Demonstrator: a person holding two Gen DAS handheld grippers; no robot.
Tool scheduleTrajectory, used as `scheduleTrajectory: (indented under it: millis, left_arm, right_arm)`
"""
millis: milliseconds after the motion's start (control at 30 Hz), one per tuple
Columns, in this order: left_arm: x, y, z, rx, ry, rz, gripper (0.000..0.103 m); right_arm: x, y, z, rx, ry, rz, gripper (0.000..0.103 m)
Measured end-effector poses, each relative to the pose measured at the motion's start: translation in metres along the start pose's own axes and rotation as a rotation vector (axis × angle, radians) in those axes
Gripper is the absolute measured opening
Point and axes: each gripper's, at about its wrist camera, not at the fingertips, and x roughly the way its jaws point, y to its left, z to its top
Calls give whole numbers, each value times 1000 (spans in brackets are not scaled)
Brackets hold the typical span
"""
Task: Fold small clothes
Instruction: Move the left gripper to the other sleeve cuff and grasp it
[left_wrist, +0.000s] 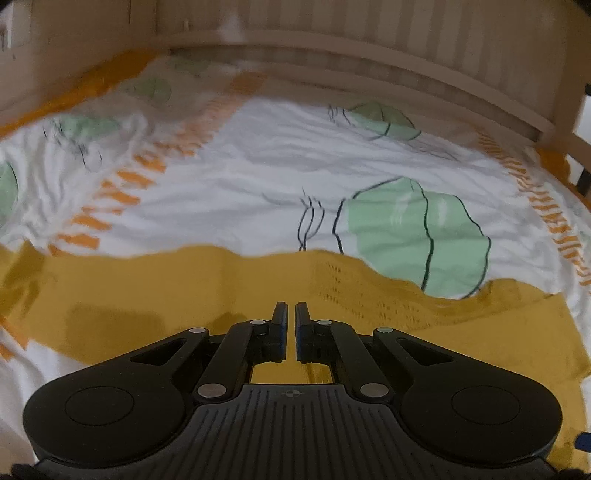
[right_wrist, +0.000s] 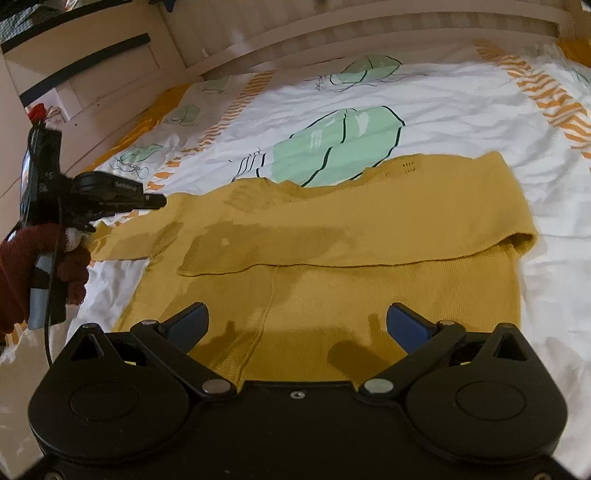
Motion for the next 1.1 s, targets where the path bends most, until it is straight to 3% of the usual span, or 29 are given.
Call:
scheduleTrajectory:
  millis: [167, 233, 267, 633, 867, 1100]
  left_arm:
    - [6, 3, -23, -39, 72, -170, 11]
    - [11, -1, -33, -30, 100, -198, 28]
    - [12, -3, -38, -29, 107, -205, 28]
    - [25, -9, -54, -73, 128, -206, 41]
    - [19, -3, -58, -100, 79, -88, 41]
    - [25, -4, -54, -133, 106, -197, 42]
  right_arm:
    - [0, 0, 0, 12, 5, 7, 103]
    - [2, -1, 0, 17, 19, 19, 103]
    - [2, -2, 0, 20, 23, 21, 103]
    - [2, 0, 0, 20, 21, 23, 103]
    - [2, 0, 0, 26, 22, 27, 103]
    - [5, 1, -2, 22, 30, 26, 103]
